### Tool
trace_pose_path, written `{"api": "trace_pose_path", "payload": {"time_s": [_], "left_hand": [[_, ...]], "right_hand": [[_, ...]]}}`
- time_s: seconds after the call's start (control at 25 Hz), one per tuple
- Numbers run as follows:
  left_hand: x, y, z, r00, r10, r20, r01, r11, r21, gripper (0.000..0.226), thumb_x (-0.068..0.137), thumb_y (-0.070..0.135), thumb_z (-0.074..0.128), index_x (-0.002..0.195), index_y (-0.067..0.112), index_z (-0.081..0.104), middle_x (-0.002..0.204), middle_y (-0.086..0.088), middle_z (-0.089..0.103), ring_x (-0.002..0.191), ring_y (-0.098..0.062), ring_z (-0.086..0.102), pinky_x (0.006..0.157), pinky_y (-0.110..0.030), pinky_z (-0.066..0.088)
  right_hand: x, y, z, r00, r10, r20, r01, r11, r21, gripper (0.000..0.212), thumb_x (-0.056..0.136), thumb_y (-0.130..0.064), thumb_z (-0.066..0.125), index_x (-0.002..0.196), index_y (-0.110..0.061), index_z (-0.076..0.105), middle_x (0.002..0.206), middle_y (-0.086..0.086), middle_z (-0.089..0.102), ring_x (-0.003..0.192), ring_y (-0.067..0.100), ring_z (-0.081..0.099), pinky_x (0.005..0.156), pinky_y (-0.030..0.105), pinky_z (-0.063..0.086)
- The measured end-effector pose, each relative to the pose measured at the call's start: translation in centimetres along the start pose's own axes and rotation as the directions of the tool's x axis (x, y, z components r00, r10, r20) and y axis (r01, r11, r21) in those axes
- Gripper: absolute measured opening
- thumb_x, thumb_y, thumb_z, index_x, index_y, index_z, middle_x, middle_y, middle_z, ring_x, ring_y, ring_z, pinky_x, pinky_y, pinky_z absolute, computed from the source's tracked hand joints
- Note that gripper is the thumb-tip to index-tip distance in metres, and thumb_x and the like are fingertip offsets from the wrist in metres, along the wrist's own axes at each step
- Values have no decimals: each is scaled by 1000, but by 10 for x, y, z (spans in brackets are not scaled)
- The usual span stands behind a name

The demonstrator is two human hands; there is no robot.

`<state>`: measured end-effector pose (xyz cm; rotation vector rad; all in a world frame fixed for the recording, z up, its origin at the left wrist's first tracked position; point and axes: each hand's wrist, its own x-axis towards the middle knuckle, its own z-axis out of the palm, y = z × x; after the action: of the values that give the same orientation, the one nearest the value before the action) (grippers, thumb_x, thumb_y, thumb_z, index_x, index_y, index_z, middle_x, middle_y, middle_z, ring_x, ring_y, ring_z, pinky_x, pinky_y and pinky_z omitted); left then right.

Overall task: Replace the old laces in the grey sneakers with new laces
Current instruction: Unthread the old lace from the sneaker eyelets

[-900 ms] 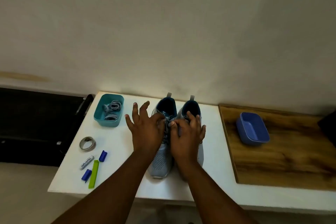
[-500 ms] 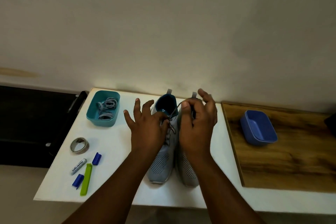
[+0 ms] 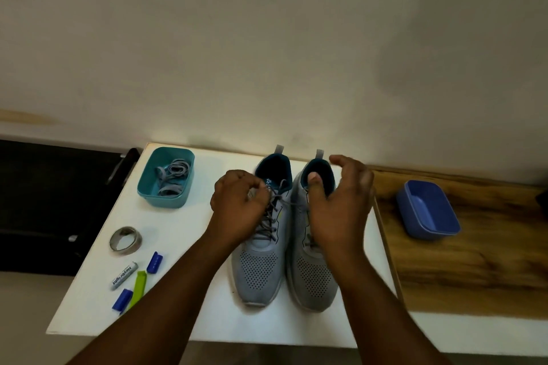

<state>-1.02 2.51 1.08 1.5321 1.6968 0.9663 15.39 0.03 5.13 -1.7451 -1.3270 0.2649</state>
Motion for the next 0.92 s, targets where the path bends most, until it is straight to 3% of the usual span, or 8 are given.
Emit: {"api": "trace_pose_path", "payload": {"time_s": [0.16, 0.28, 0.36, 0.44, 0.56, 0.68, 0.8, 0.92], "left_hand": [[-5, 46, -25, 974, -137, 179, 217, 786, -579, 20, 97, 15, 51, 85, 17, 67, 105, -3, 68, 96, -4, 64, 73, -13, 47], [4, 52, -47, 966, -186, 178, 252, 533, -808, 26, 94, 27, 54, 71, 26, 68, 101, 6, 69, 102, -5, 61, 91, -28, 41], [15, 35, -60, 919, -393, 20, 218, 467, -857, 24, 90, 30, 57, 69, 27, 66, 101, 2, 69, 98, -12, 58, 91, -37, 39], [25, 14, -63, 813, -556, -174, 287, 643, -711, 14, 89, 27, 56, 83, 22, 68, 106, -11, 66, 91, -19, 51, 85, -36, 37], [23, -7, -47, 886, -461, -49, 453, 884, -115, 35, 100, 37, 50, 117, 8, 58, 110, -9, 55, 90, -22, 51, 76, -31, 39], [8, -19, -34, 921, -383, 69, 311, 831, 461, 67, 89, 65, 55, 125, 8, 57, 119, -12, 64, 107, -31, 62, 84, -37, 49], [2, -13, -27, 984, -176, 25, 149, 896, 419, 35, 89, 56, 59, 82, 22, 59, 85, 2, 68, 86, -24, 65, 71, -33, 50], [0, -3, -17, 998, -65, -26, 69, 935, 348, 41, 89, 58, 60, 68, 23, 54, 67, 7, 60, 70, -17, 60, 59, -29, 39]], "right_hand": [[-19, 8, 26, 945, -88, 314, 169, 955, -243, 35, 97, -38, 63, 132, -36, 60, 154, 1, 37, 147, 25, 24, 120, 50, 26], [-21, 17, 37, 886, -91, 455, 234, 935, -269, 36, 98, -40, 60, 134, -43, 58, 166, 0, 20, 156, 28, 1, 124, 54, 7], [-19, 21, 38, 889, -140, 435, 276, 923, -267, 26, 97, -36, 63, 122, -41, 65, 166, 0, 24, 156, 29, 1, 123, 54, 6], [-15, 23, 37, 911, -162, 380, 253, 946, -203, 14, 97, -32, 64, 110, -37, 69, 161, -2, 33, 155, 27, 9, 122, 52, 11], [-8, 17, 33, 944, -53, 325, 48, 999, 24, 8, 99, -33, 60, 101, -34, 67, 143, -5, 51, 139, 17, 40, 116, 44, 32], [5, -6, 12, 957, 204, 208, -279, 847, 453, 11, 103, -28, 56, 99, -25, 67, 103, -7, 67, 92, 0, 63, 82, 24, 52], [31, -12, -15, 878, 469, -94, -318, 719, 618, 15, 105, -26, 54, 116, -18, 61, 103, -6, 64, 82, -9, 59, 66, 9, 45], [41, 0, -19, 760, 643, -92, -480, 651, 588, 60, 101, -33, 60, 152, -19, 32, 152, 8, 41, 133, 19, 48, 97, 21, 39]]}}
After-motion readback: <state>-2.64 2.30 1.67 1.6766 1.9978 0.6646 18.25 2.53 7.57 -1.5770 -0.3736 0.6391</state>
